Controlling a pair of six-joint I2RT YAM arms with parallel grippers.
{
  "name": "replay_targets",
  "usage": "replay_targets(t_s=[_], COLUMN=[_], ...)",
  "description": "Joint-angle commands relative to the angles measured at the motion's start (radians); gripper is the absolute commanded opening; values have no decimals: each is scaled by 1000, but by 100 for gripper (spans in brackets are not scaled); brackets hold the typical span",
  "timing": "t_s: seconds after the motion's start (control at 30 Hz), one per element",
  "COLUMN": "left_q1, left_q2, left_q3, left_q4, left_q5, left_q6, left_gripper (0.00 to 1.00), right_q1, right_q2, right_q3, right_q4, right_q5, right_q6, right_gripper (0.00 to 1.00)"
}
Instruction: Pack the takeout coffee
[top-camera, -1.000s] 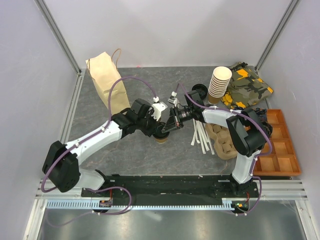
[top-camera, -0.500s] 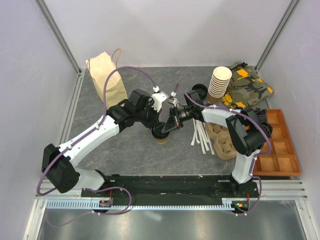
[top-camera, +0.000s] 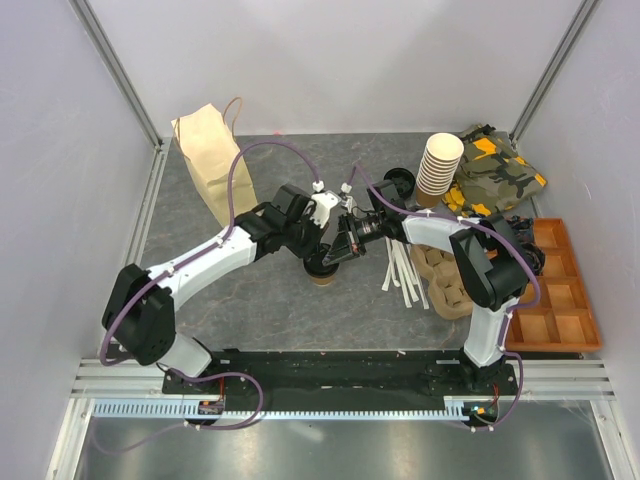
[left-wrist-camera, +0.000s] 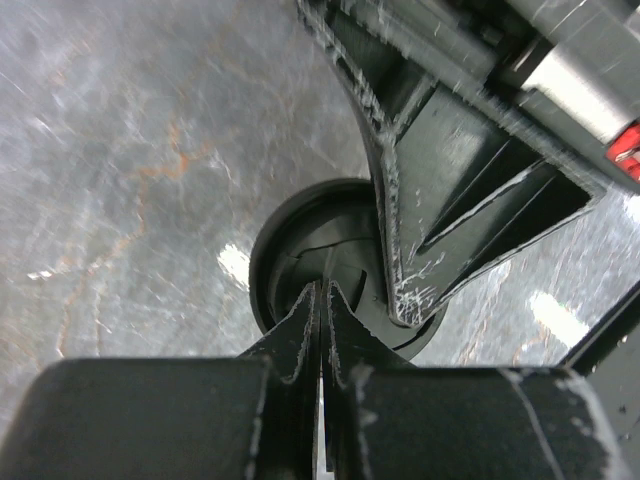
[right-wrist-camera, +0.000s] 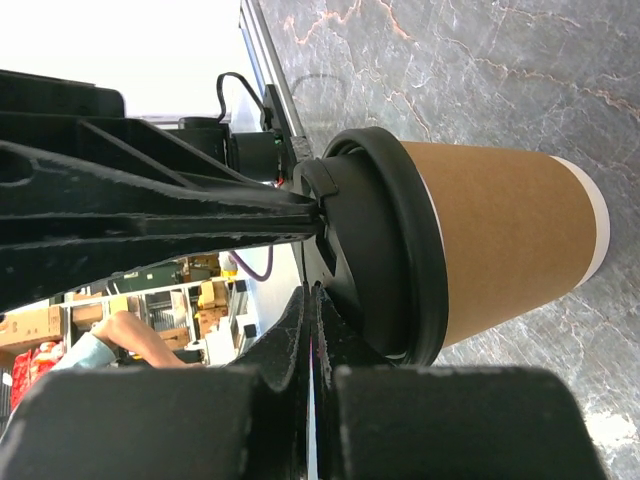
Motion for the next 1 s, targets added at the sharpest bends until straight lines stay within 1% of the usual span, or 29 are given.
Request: replay_targets(t_s=[0.0,0.1,0.17,0.3,0.37,0.47,0.53,0.63,0.77,0.97], left_q1=[14,16,16,16,16,23,30,51,132,155], left_q2=[-14,-83,-116,-205,-216,-189,-169,-129,-69,-43], left_q3=[-47,-27,-16,-35,-57,-83,-105,-127,-139,-148], left_q4=[-13,-13,-16,-24,-24,-13,36,67,82,78], left_q5=[-2,47,93,133,177,222,243,253,300,339], left_q6=[-37,-42,-42,-47,-96,-155,-192,-208,-237,-251], left_gripper=[2,2,6,9,9,9,9,8,8,7], right_q1=[-5,-3,-3,-3,-3,-3,-3,-2,-3,-3], right_q2=[59,55,52,28,16,2,-17,-30,-33,-72], right_q3=[-13,-13,-7,11,24,28,28,27,21,44], right_q4=[-49,-47,-46,-40,-27,-1,2,6,6,17], right_q5=[156,151,145,130,117,98,96,88,81,70], right_q6=[-77,-77,-74,-66,-53,-22,-17,-10,-5,20], right_gripper=[0,0,0,0,0,0,0,0,0,0])
